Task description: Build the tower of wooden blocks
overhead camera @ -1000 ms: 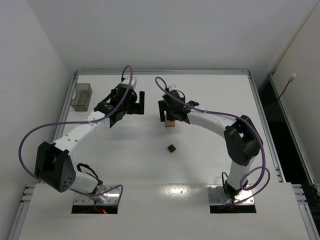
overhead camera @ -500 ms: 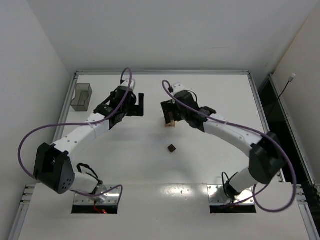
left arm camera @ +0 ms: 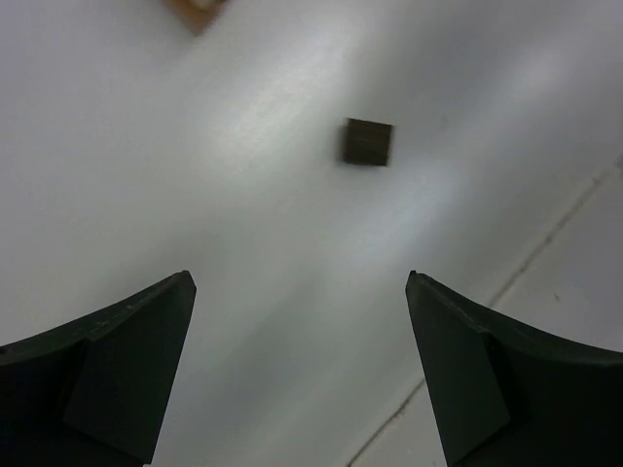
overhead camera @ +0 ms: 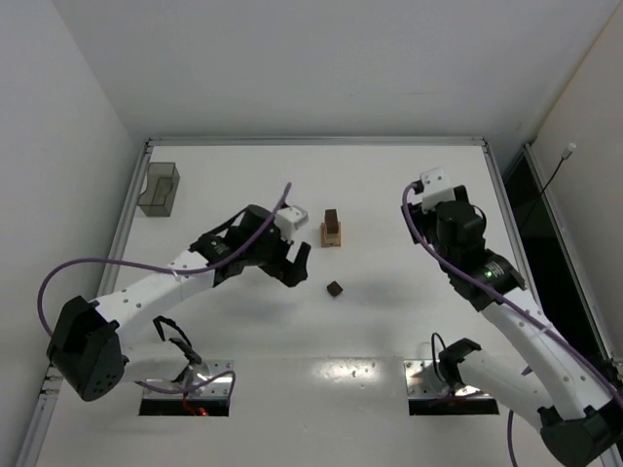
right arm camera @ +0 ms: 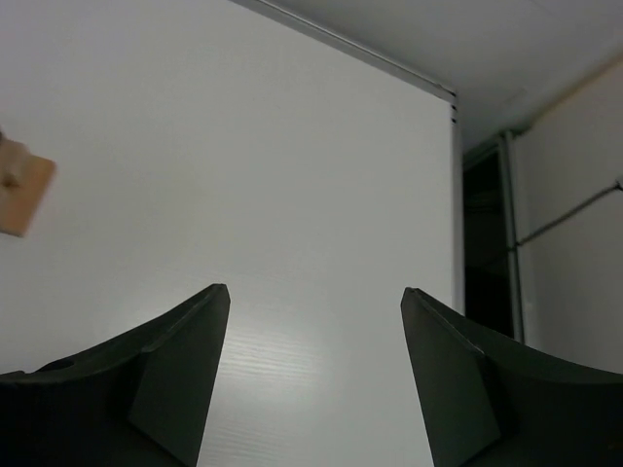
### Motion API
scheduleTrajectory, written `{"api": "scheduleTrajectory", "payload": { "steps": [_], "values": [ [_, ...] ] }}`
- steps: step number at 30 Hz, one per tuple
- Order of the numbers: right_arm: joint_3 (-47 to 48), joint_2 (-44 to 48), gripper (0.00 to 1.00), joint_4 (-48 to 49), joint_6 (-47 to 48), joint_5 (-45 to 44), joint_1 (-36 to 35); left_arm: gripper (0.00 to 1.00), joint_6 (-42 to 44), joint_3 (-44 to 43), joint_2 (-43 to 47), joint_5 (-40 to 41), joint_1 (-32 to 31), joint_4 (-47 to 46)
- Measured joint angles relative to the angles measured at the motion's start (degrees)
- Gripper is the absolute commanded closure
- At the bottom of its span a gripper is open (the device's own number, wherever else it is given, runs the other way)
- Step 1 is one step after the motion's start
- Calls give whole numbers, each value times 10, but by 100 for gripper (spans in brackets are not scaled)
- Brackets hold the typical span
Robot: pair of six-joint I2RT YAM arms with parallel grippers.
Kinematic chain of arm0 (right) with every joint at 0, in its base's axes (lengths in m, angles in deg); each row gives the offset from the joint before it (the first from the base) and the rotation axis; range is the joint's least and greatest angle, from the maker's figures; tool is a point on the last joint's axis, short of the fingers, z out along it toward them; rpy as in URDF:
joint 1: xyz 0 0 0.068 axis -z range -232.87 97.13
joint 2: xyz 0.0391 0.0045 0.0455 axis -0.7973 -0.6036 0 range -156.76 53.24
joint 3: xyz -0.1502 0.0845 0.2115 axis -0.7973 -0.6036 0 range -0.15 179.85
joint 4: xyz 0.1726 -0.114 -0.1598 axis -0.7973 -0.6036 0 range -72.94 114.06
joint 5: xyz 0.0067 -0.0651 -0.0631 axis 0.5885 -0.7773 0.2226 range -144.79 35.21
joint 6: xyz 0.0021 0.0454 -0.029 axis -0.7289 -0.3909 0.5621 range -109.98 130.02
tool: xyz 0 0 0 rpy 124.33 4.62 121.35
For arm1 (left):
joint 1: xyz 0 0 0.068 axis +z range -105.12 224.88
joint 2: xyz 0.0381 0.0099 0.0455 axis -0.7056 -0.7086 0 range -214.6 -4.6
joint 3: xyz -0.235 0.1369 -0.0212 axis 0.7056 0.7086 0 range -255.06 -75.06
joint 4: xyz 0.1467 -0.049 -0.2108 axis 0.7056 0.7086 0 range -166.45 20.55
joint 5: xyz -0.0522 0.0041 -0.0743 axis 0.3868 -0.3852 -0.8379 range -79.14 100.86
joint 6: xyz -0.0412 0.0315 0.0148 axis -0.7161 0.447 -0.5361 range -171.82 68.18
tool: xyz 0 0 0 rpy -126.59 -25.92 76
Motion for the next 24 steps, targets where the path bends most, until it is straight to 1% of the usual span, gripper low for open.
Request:
{"api": "scheduleTrajectory", "payload": {
  "steps": [3,4,8,10,15,24],
  "values": [
    [-20,28,32,-33,28,-18,33,13,24,-1,-9,-16,-63,2],
    [-23,33,32,-46,34,-24,45,13,31,-7,-25,-14,-85,12],
    [-24,41,32,-94,38,-32,79,13,58,-71,-145,-3,-159,33],
    [-21,42,32,-118,33,-32,93,13,66,-89,-197,2,-176,33],
    [-1,41,32,-161,6,-31,115,13,73,-113,-270,31,-182,38],
    [6,38,33,-185,-31,-13,130,13,73,-144,-288,94,-181,-4]
  ]
}}
